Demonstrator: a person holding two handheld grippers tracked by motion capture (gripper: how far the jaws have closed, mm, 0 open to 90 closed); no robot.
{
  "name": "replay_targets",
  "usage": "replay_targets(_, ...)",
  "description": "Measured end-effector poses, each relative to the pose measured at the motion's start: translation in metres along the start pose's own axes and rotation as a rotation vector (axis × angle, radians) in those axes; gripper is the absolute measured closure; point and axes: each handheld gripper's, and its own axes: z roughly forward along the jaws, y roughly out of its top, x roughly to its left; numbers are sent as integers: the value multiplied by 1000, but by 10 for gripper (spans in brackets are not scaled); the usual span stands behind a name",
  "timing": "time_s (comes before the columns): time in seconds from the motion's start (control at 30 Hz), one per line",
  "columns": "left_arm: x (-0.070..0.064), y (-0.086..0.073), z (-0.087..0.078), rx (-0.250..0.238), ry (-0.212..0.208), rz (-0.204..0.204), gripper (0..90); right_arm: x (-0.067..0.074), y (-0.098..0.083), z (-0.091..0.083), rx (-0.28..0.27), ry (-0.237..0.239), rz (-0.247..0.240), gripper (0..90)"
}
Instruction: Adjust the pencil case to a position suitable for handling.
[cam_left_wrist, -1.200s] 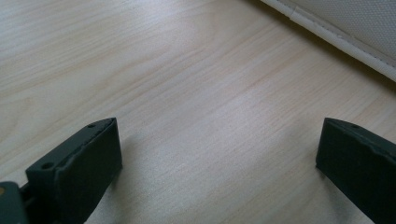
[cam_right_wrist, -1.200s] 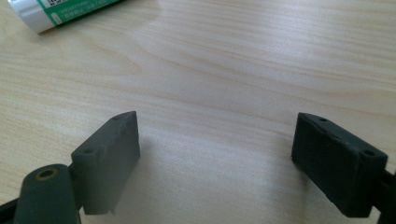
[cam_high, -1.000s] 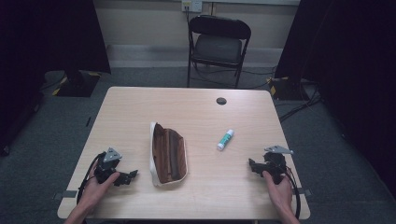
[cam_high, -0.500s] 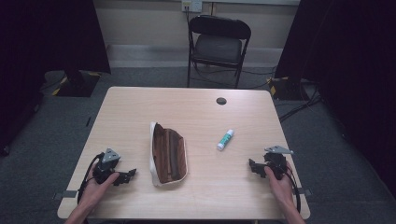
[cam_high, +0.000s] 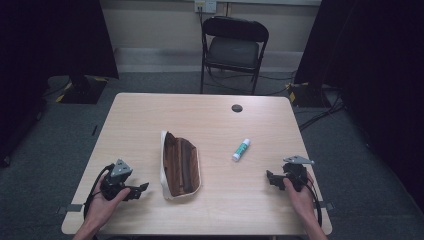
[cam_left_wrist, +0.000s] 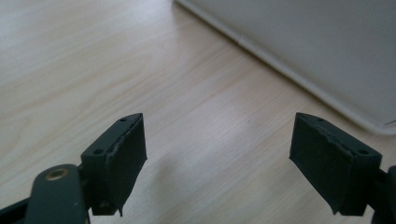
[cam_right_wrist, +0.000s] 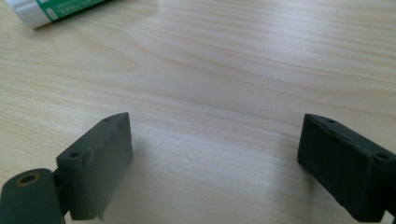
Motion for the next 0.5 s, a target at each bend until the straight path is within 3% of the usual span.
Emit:
replay_targets(0.1, -3, 4, -6, -38, -16, -4, 228, 0, 0, 0, -1, 1, -1, 93)
replay_targets(0.17, -9, 9, -15, -109, -18, -7, 237, 0, 0, 0, 0, 0, 0, 93)
replay_targets(0.3, -14, 14, -22, -150, -33, -4, 251, 0, 0, 0, 0, 0, 0, 93)
replay_targets(0.33, -17, 16, -26, -185, -65, -14, 252, 0, 0, 0, -1, 1, -1, 93)
replay_targets(0.5, -23, 21, -37, -253, -91, 1, 253, 0, 0, 0, 0, 0, -1, 93)
